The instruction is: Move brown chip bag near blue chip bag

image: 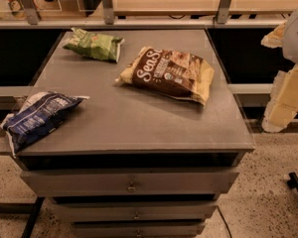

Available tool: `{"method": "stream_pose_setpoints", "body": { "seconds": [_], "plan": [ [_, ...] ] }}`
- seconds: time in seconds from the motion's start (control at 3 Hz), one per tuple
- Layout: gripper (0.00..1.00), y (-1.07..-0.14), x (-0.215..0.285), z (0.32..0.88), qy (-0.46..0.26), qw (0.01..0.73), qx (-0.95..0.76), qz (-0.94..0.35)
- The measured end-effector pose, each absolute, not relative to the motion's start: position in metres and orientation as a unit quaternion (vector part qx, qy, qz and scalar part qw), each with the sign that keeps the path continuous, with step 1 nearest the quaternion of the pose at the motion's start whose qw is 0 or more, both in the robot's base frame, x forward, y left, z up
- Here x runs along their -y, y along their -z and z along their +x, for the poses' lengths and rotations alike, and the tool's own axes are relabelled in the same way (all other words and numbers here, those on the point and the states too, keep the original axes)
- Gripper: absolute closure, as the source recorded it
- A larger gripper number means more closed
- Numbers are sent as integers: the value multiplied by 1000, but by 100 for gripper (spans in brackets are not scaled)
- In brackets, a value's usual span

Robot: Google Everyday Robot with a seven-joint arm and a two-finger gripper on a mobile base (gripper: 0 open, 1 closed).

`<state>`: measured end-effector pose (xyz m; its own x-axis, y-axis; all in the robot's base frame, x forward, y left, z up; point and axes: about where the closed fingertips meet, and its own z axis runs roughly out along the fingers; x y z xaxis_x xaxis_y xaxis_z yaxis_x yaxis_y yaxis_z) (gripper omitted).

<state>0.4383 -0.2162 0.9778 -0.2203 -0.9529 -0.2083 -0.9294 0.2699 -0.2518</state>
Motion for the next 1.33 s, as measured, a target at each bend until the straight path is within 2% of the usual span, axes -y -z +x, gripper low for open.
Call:
{"method": "stream_pose_setpoints", "body": {
  "seconds": [0.67,1.33],
  "plan": [
    [0,-980,198,454,51,166,-770,-614],
    [0,-971,140,498,71,177,-739,-646]
  ]
}}
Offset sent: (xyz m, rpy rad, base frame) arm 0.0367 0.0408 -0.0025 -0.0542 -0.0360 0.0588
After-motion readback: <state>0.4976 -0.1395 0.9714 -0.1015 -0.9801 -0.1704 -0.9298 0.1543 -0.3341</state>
